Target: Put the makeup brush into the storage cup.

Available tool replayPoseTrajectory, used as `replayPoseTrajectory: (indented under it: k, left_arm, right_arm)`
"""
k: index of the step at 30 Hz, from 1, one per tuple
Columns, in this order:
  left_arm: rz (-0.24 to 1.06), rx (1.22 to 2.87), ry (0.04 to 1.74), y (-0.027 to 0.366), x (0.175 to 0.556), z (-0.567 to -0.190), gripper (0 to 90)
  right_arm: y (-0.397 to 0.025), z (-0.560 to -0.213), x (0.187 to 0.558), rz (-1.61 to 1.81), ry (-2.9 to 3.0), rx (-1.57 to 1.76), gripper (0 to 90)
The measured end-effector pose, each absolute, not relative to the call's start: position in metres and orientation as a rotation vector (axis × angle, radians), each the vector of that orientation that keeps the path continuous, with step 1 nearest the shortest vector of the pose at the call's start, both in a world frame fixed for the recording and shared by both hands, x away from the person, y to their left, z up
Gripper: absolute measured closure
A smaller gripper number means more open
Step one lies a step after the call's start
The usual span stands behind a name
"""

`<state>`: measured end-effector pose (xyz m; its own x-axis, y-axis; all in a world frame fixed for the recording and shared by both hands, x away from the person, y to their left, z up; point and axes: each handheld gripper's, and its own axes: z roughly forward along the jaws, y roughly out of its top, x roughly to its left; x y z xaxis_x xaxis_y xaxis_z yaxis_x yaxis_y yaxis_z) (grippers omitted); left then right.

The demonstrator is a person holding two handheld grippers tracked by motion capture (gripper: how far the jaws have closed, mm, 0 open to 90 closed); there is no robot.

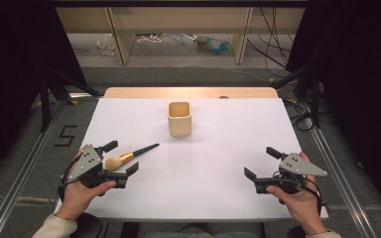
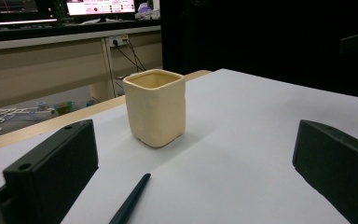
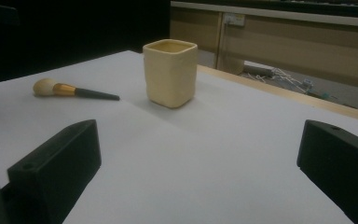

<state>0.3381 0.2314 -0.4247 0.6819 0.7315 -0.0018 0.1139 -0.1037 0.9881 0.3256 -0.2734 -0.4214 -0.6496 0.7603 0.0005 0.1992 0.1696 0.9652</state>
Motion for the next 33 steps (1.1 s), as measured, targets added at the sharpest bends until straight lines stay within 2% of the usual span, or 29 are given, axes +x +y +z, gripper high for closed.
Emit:
replayPoseTrajectory:
  k: [33]
  left_arm:
    - [0.637, 1.642, 0.696, 0.225, 0.391, -0.412, 0.0]
  right_arm:
    - [-0.275, -0.421, 0.327, 1.477, 1.953, 0.889, 0.5]
